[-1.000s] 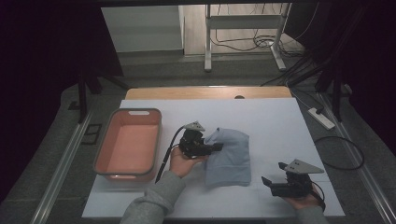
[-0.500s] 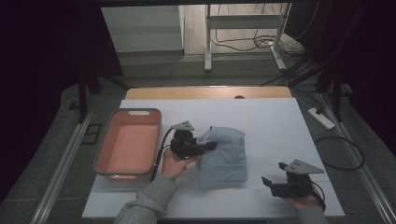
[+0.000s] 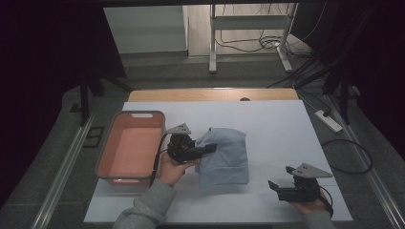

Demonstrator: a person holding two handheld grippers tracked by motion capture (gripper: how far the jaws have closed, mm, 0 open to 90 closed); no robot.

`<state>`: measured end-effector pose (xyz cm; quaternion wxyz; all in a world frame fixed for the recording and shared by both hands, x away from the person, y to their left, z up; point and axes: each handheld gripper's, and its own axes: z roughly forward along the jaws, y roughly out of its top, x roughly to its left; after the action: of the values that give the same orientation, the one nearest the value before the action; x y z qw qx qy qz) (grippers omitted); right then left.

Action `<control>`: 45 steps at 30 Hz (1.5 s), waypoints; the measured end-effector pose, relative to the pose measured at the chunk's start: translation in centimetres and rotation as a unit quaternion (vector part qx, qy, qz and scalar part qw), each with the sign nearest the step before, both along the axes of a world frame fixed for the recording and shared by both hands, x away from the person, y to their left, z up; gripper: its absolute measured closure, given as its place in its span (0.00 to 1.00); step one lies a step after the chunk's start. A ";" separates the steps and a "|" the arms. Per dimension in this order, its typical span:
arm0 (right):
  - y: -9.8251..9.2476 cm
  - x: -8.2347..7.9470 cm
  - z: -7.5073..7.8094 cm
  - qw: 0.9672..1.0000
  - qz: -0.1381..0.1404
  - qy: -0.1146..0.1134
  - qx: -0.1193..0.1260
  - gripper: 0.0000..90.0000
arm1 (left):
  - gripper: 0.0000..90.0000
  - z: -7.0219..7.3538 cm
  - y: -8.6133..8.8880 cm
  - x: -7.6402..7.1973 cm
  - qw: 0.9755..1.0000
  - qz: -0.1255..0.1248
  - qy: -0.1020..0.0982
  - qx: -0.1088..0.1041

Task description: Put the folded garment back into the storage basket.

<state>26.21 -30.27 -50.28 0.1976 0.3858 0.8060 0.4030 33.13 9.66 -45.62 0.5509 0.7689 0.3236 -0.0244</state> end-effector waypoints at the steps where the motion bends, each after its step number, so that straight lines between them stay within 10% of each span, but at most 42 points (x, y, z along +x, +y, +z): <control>1: 0.0 0.0 0.0 1.000 0.000 0.000 0.000 0.14 | 0.71 0.0 0.0 0.0 1.000 0.001 0.000 0.000; 45: 0.2 0.0 0.0 1.000 0.004 -0.004 -0.009 0.15 | 0.70 3.5 4.3 -2.4 0.998 0.031 -0.038 -0.037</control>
<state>26.17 -30.12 -50.27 0.2026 0.3791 0.8104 0.3981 30.70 13.99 -42.10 0.5915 0.7379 0.3248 0.0104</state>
